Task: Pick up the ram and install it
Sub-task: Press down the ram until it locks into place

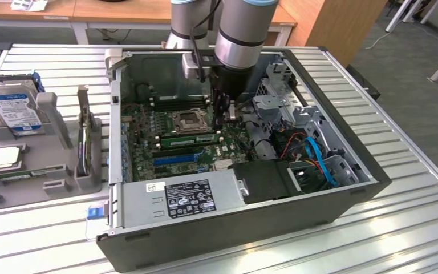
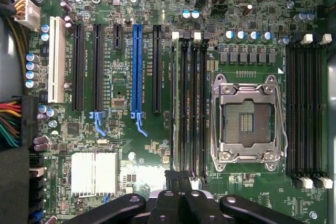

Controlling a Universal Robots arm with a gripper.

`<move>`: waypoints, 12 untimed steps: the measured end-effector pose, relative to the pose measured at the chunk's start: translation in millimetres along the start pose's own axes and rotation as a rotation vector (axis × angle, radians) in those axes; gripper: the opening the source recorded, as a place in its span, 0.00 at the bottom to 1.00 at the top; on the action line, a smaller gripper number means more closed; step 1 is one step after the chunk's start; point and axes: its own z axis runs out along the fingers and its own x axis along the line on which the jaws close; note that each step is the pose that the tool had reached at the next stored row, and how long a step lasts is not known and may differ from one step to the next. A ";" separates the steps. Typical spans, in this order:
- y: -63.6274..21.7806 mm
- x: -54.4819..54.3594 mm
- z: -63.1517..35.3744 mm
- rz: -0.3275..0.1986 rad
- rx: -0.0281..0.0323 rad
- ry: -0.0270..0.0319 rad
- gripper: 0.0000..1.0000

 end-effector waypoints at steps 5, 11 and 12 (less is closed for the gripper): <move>-5.2 -0.1 -0.1 0.000 0.0000 0.0000 0.10; -6.9 -0.1 -0.1 0.000 0.0000 0.0000 0.10; -6.9 -0.1 0.2 0.000 0.0001 -0.0003 0.10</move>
